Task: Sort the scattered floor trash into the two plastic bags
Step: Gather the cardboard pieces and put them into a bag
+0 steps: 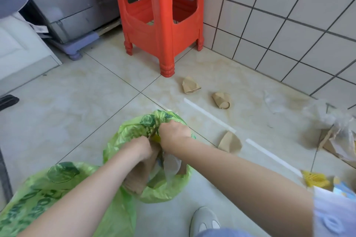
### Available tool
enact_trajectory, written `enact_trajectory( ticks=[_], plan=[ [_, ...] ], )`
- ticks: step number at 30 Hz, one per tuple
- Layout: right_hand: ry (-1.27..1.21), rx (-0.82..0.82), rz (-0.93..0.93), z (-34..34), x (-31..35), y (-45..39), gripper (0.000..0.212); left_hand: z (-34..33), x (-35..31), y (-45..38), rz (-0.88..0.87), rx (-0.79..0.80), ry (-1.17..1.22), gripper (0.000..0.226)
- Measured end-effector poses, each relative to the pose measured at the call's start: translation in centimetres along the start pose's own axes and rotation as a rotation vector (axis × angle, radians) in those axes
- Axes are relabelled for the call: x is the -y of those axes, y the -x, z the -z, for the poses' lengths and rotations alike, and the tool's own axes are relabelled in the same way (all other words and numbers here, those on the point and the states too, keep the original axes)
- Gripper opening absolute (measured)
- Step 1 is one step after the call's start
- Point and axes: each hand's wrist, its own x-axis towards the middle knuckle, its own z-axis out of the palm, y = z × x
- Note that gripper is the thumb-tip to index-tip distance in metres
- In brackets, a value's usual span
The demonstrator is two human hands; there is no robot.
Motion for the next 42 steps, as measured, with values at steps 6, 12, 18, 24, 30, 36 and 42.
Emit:
enact_trajectory(
  ticks=[6,12,18,24,30,36,42],
  plan=[
    [-0.119,-0.22,0.235,-1.4,-0.8,-0.5,0.047,0.8,1.7,-0.8,-0.155,0.02,0.365,0.031],
    [-0.102,-0.339,0.36,0.8,-4.0,4.2,0.052,1.4,4.1,3.6,-0.356,0.169,0.319,0.071],
    [0.011,-0.21,0.515,-0.4,-5.1,5.5,0.05,-0.1,5.2,3.5,-0.388,-0.046,0.402,0.08],
    [-0.034,-0.366,0.488,-2.7,-4.4,3.1,0.021,-0.5,3.5,3.4,-0.452,-0.354,0.573,0.041],
    [0.185,-0.479,0.349,-2.5,-1.7,0.4,0.021,-0.1,3.1,3.5,-0.413,-0.593,0.409,0.015],
    [0.298,-0.153,0.393,-2.8,-0.5,-0.4,0.013,-2.6,3.3,0.4,-0.357,-0.411,0.376,0.001],
    [0.256,0.14,0.516,-5.3,-1.7,0.5,0.036,-5.4,2.8,-1.0,-0.346,-0.163,0.115,0.013]
  ],
)
